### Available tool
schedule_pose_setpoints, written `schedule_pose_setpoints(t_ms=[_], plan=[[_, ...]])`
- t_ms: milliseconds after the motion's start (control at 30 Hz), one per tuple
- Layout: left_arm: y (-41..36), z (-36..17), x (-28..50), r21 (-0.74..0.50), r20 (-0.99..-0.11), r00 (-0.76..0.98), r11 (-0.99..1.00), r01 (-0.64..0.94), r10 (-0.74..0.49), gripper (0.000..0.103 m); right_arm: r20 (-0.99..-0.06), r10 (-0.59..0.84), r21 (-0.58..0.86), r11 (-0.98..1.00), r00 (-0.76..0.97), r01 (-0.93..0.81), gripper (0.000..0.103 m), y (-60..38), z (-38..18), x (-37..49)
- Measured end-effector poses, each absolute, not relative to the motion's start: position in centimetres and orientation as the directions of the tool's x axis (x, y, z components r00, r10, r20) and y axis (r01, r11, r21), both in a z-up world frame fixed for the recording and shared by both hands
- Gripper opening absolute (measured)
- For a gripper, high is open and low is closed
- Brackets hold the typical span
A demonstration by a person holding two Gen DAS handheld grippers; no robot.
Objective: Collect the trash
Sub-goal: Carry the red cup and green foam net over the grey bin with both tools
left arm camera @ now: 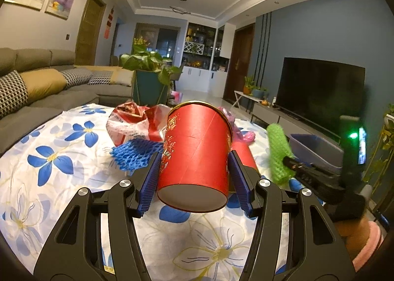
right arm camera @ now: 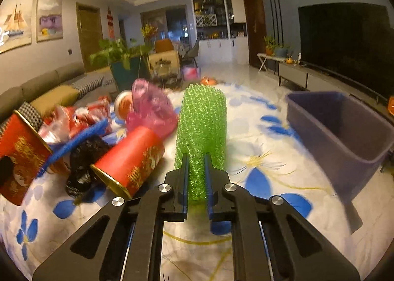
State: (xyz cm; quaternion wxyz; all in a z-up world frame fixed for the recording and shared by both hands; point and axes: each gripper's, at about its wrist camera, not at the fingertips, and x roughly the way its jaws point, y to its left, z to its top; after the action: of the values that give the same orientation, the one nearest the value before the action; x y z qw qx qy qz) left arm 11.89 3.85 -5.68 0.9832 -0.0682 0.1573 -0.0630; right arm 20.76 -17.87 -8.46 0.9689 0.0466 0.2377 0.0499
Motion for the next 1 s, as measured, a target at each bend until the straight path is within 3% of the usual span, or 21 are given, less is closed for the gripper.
schedule_pose_setpoints(t_ms=[533, 1000], plan=[[0.1, -3.2, 12.3, -0.126, -0.254, 0.94, 0.971, 0.202, -0.228, 0.054, -0.319, 0.132, 0.126, 0.987, 0.939, -0.096, 0.012, -21.0, -3.2, 15.7], [-7.4, 0.5, 15.4, -0.087, -0.202, 0.904, 0.926, 0.367, -0.378, 0.054, -0.235, -0.014, 0.093, 0.995, 0.972, 0.036, 0.012, -26.9, -0.3, 14.1]])
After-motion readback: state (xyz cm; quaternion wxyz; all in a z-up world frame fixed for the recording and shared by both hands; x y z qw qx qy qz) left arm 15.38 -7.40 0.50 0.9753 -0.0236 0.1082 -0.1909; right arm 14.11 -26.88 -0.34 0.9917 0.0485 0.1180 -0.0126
